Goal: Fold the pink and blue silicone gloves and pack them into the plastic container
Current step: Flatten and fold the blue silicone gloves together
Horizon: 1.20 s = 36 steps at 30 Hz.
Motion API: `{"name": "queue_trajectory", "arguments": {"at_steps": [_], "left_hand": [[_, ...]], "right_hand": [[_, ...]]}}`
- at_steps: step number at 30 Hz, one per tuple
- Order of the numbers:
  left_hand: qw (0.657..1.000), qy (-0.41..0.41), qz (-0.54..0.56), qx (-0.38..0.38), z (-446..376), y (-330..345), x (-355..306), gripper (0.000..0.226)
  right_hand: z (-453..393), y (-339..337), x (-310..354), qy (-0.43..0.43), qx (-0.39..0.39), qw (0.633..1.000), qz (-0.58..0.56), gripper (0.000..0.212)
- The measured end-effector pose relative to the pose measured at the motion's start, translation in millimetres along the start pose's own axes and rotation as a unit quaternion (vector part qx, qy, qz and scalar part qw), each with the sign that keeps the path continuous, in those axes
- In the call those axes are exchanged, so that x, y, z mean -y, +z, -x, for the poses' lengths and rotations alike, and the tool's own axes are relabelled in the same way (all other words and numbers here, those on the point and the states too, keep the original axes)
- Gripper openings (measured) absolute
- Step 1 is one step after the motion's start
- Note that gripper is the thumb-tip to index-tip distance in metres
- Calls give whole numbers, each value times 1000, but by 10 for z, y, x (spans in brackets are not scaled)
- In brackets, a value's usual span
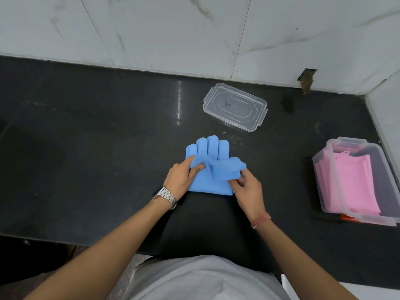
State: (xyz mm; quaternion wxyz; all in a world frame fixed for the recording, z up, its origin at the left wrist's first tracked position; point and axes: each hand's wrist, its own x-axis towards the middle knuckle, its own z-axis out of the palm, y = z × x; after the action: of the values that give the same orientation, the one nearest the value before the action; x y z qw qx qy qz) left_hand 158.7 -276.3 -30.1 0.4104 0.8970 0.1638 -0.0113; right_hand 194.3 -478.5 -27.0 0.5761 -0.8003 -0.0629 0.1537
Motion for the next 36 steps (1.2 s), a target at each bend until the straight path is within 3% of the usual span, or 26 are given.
{"name": "queue_trajectory", "arguments": {"at_steps": [2,4,9,12,16,19,21,23,27,36], "left_hand": [[998,-57,-33,5,-80,22,-41,46],[995,-65,-70,-12,-111,50,-55,49],[985,69,-117,-108,-113,55,-39,35],[985,63,-115,-109,-188,53,-36,37],[985,26,-134,-107,-314,23,-89,31],[989,-6,-67,-128,-360,12,-159,25],[976,31,-124,-179,-362,68,-223,44],[957,88,-191,-202,-353,143,-295,46],[966,86,-220,-107,-304,344,-254,42],[961,61,-266,-43,-343,399,-132,56]], "right_hand": [[-27,66,22,25,-37,999,-8,18],[-56,100,35,44,-64,997,7,24],[-98,83,77,7,-86,992,91,19],[-118,106,132,-63,-84,981,162,14],[-232,187,230,-148,-90,910,378,42],[-390,320,302,-163,-30,869,467,51],[-493,405,261,-155,28,850,503,52],[-563,446,178,-133,56,843,519,54],[-621,446,63,-126,44,846,516,54],[-648,451,1,-126,40,852,507,55]]}}
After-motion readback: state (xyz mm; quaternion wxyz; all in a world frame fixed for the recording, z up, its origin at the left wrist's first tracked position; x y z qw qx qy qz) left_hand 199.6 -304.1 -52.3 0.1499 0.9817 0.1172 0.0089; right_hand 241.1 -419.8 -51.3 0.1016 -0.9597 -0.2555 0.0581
